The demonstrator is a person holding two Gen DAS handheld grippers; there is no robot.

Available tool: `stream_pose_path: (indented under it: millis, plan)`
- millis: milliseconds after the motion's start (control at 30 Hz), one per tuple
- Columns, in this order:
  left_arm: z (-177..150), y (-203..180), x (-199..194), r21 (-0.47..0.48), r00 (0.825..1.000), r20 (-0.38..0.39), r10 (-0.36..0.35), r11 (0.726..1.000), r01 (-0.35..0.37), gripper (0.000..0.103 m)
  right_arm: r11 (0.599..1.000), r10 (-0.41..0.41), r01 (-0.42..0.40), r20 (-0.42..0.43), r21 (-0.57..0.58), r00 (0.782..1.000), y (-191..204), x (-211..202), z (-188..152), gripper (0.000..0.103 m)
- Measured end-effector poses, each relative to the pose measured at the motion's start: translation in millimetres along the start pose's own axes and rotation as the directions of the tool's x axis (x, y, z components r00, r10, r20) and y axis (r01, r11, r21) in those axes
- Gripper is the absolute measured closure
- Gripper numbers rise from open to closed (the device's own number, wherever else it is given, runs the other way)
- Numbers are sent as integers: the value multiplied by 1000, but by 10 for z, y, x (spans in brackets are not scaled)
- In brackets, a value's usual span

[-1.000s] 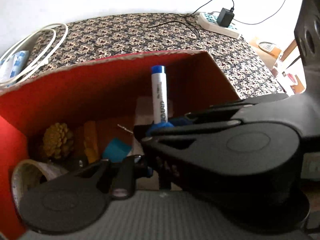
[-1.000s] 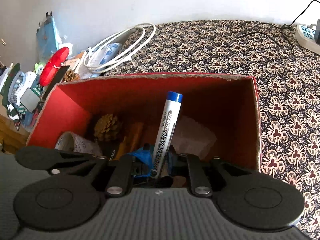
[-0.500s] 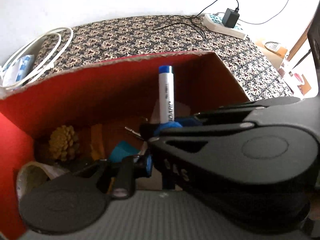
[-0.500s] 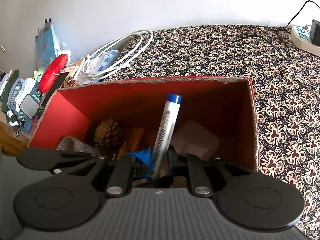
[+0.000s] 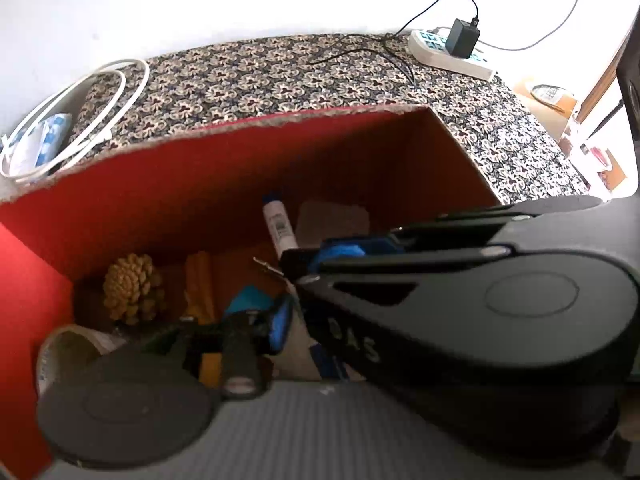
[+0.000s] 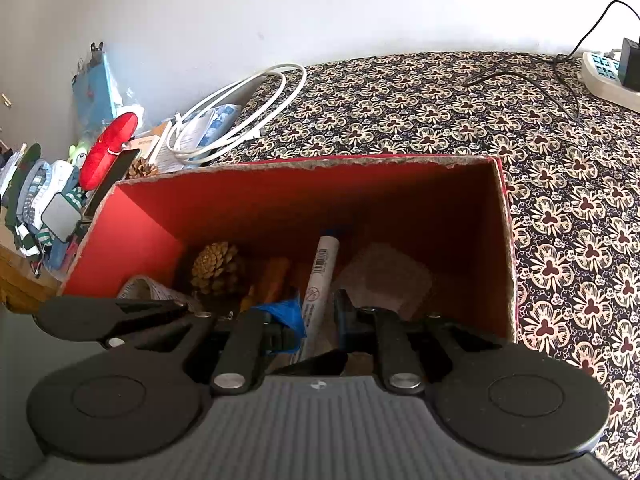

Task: Organize rigid objects
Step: 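Lower the marker into the red box beside the pinecone, then open the right gripper to release the marker in the box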

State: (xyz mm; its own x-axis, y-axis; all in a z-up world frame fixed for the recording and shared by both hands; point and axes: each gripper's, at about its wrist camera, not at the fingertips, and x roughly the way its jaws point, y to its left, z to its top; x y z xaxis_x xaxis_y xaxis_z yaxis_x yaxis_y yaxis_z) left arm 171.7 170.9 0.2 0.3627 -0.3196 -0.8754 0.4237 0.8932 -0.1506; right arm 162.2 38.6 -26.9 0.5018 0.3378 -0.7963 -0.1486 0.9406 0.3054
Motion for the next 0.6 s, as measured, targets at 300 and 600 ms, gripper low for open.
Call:
stream_pose_path:
  millis: [300,600]
  plan:
    - [-2,-6,3,-1,1000,0,-1,1000,1,77,1000,9,-9,14,6,1000,-2,-17,-2,103]
    - [1,2,5,-8,1000,3,-2,1000,2,74,1000,14,-14,23,10,1000,-1,-28,-13,103]
